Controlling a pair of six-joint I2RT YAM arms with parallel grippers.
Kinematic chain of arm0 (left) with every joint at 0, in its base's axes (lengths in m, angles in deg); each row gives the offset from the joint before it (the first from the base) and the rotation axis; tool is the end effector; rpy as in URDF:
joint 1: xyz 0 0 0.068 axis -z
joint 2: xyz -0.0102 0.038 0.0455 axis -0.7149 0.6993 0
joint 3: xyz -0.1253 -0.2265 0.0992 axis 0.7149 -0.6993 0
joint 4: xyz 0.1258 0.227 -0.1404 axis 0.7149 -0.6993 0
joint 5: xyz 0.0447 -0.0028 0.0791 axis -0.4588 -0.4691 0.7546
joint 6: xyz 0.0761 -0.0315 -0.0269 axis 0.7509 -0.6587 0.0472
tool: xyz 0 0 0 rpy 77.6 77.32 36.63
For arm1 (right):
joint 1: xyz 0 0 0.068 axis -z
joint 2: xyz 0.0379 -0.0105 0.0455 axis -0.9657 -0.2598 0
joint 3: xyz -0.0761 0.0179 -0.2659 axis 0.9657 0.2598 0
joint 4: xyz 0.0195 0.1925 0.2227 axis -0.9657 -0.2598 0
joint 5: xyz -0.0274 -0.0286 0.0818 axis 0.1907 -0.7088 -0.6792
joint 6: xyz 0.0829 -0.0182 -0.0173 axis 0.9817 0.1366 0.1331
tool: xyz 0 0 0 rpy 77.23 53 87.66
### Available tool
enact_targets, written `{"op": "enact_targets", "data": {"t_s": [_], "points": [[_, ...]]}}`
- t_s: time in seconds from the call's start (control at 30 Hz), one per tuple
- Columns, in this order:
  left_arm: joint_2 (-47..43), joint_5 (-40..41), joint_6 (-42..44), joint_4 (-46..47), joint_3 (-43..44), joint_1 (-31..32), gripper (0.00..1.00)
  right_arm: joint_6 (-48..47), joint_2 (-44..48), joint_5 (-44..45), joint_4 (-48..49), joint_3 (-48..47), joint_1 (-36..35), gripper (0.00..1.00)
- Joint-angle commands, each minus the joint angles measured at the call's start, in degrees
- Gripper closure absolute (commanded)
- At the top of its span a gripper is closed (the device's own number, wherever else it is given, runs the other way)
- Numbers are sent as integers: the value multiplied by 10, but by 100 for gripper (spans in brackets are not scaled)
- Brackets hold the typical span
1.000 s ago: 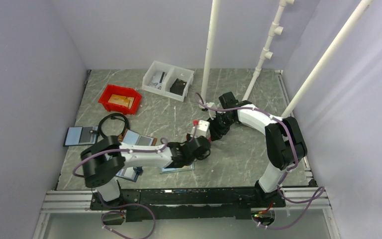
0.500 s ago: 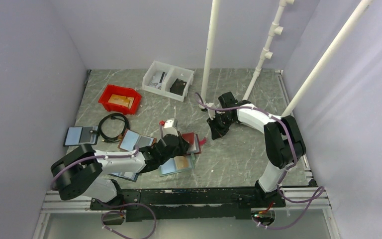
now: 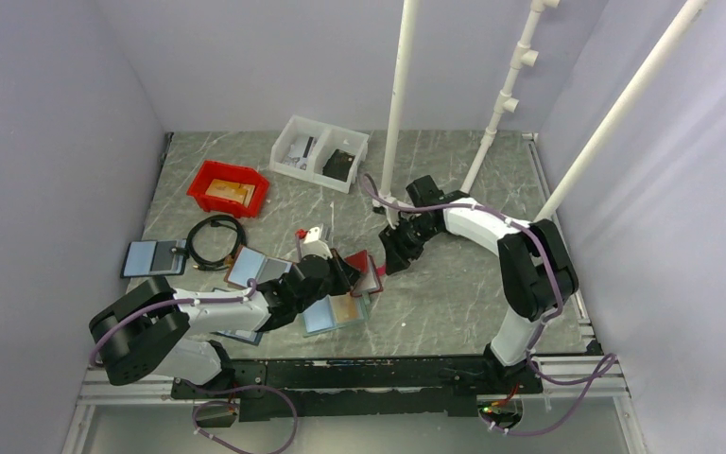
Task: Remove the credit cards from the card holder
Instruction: Open the card holder at the center of the board.
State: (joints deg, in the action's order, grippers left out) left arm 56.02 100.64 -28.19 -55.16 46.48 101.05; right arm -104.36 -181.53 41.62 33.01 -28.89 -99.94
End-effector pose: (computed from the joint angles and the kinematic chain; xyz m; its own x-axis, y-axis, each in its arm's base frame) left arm 0.1988 -0.2540 0.1365 -0.6800 -0.4380 -0.5880 0.1736 0.6829 -0.7095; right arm 0.3134 0.1981 0.1356 -0.6226 -0.6065 -0.4945 -0.7813 0.4465 0.4361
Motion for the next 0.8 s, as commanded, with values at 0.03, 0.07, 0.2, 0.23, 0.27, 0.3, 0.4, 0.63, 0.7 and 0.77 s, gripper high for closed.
{"op": "enact_targets", "data": {"t_s": [0.03,0.07,0.2,0.23,0.27,0.3,0.4,0.63,0.7,0.77], "points": [[-11,-23,-12,39,-2,-1,100,41,-23,24,41,-34,-7,51],[-12,-22,-14,40,-4,-1,100,49,-25,36,47,-34,-7,51],[-13,-26,-17,43,-6,-1,100,68,-38,58,61,-37,-8,52],[-12,-26,-17,45,-6,-1,100,68,-42,59,60,-39,-9,54],[-12,-26,-18,47,-7,-1,100,68,-47,61,59,-41,-12,58],[-11,-27,-20,49,-9,-2,100,69,-54,61,58,-44,-15,61],[-10,-29,-24,58,-13,-2,100,72,-60,52,60,-46,-17,75],[-48,-6,-31,31,-34,-11,100,66,-38,59,55,-42,-6,100],[-69,9,-38,2,-42,-19,100,58,-21,75,55,-39,3,100],[-87,24,-39,-31,-48,-30,100,53,1,93,59,-32,8,100]]}}
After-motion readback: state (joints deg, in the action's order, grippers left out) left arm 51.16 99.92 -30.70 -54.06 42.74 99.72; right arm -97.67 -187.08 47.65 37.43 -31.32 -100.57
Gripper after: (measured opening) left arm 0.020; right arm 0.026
